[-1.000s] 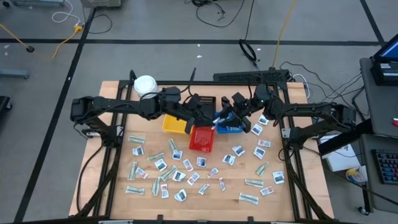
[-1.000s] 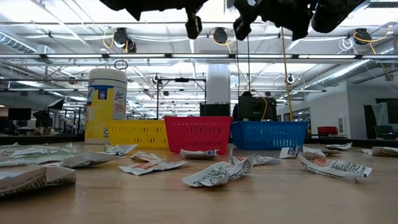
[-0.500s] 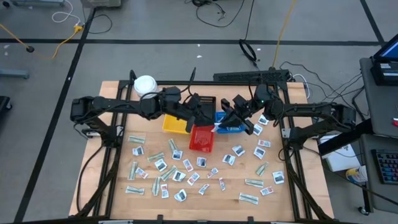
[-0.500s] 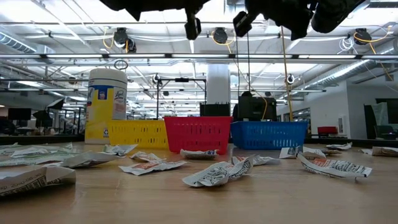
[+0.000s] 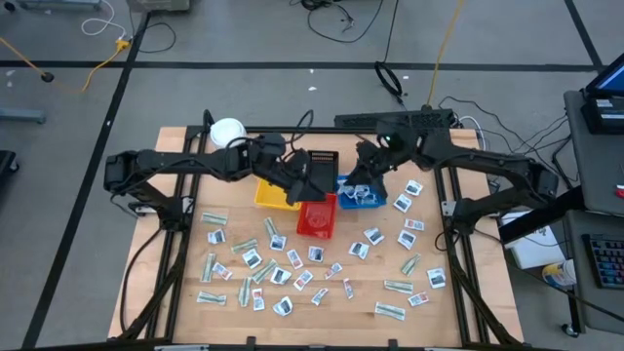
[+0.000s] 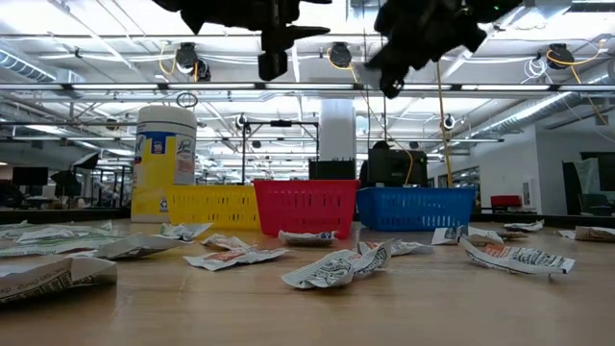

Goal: Pick & Place First Aid Supplies
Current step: Put the alcohol pad into the blue bin

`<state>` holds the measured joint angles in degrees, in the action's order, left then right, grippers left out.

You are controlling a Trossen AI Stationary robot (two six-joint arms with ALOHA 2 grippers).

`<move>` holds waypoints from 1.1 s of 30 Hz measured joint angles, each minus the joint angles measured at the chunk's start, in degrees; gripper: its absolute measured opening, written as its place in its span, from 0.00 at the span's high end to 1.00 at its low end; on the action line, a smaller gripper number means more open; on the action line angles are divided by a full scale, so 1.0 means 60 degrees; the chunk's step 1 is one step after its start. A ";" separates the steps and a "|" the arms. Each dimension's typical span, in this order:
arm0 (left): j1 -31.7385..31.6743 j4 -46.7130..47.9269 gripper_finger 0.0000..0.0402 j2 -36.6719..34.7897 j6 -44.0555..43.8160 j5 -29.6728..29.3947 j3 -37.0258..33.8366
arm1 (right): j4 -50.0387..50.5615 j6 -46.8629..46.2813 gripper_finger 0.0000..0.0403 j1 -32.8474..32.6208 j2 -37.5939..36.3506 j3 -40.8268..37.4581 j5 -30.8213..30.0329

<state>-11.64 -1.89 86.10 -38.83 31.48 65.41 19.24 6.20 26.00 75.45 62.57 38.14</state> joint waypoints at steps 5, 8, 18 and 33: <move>-0.0136 0.0003 0.61 -0.0013 0.0019 0.0452 0.0004 | 0.2606 0.1407 1.00 0.0240 0.0463 0.0890 -0.2377; -0.0189 0.0029 0.61 -0.0065 -0.0012 0.0768 0.0004 | 0.3629 0.2011 1.00 0.0212 0.0815 0.1191 -0.3511; -0.0182 0.0079 0.60 -0.0058 0.0155 0.1259 0.0004 | 0.5169 0.2522 1.00 -0.0007 0.2068 0.1656 -0.4864; -0.0175 0.0232 0.60 -0.0058 0.0273 0.1279 0.0004 | 0.4313 0.2635 0.95 -0.0666 0.2585 0.0739 -0.5654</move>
<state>-12.69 -0.50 85.76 -37.19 39.16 65.43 45.12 22.01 22.01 90.96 67.00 4.21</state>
